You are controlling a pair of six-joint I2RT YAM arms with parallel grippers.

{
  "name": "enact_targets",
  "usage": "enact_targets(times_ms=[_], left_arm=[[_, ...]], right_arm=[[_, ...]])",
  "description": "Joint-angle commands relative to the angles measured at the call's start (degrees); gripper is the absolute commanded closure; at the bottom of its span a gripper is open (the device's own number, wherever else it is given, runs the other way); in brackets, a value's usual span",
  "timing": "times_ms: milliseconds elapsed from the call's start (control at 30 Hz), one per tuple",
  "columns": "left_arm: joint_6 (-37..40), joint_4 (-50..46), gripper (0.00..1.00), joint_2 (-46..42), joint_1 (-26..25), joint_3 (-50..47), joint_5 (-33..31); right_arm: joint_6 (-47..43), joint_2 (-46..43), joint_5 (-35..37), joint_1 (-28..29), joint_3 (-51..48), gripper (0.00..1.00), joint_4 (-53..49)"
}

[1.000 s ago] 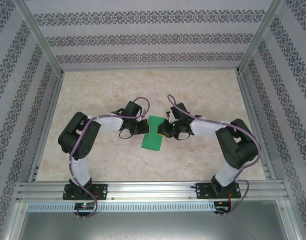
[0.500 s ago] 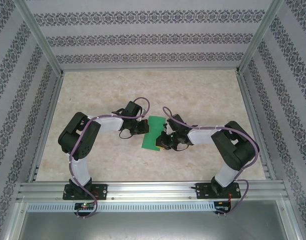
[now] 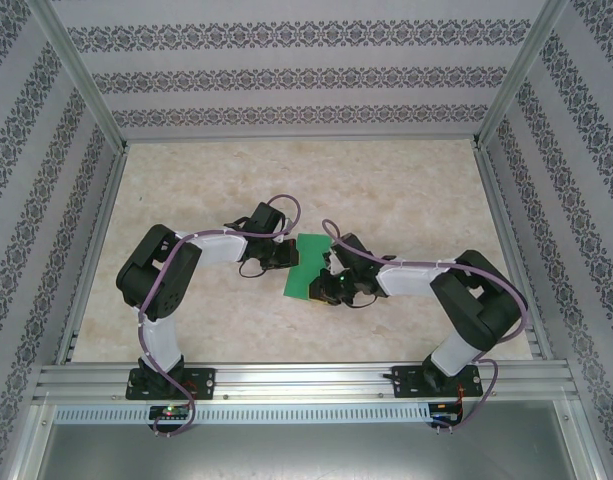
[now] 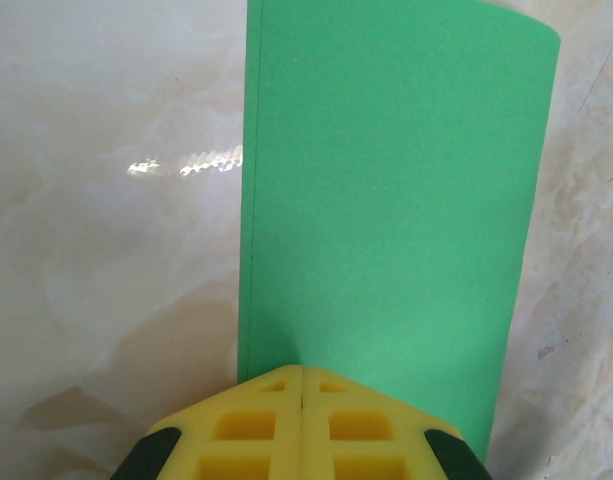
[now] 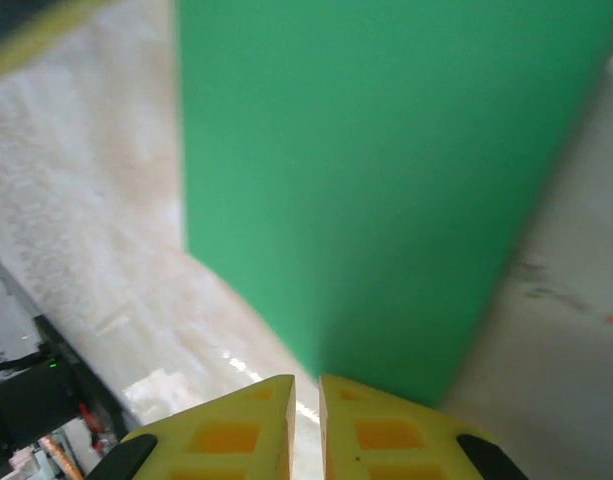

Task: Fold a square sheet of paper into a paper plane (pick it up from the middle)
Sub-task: Fold the square sheet of paper in half at the center of the table.

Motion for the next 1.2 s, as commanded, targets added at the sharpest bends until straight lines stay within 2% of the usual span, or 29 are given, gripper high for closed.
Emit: enact_targets(times_ms=[0, 133, 267, 433, 500, 700, 933, 1167], left_arm=[[0.61, -8.11, 1.00, 0.37, -1.51, -1.79, -2.83], [0.48, -7.97, 1.00, -1.52, -1.86, -2.06, -2.60], [0.26, -8.11, 0.96, -6.33, -2.15, -2.79, -2.78], [-1.36, -8.33, 0.86, -14.83, -2.57, -5.60, -6.08], [-2.23, -8.91, 0.82, -18.90, -2.64, -7.65, -8.18], [-2.08, -14.11, 0.75, -31.48, -2.67, -14.10, -13.89], [-2.38, -21.89, 0.69, -39.81, -2.60, -14.91, -16.55], [-4.24, -24.05, 0.67, -44.42, -2.62, -16.52, -16.14]], right_arm=[[0.36, 2.09, 1.37, 0.36, -1.44, 0.85, 1.35], [0.50, -1.32, 1.32, 0.40, -1.36, 0.85, 1.41], [-1.73, -10.15, 6.20, -0.02, -0.43, 0.79, -4.69], [-3.84, -20.81, 15.83, -1.64, -1.55, 0.64, -12.97], [-3.85, -25.37, 19.42, -2.30, -2.89, 0.54, -14.52], [-4.90, -32.49, 23.06, -4.24, -5.08, 0.41, -17.22], [-3.40, -34.95, 25.44, -5.17, -4.68, 0.41, -18.68], [-0.55, -40.50, 26.97, -5.17, -10.39, 0.38, -12.27]])
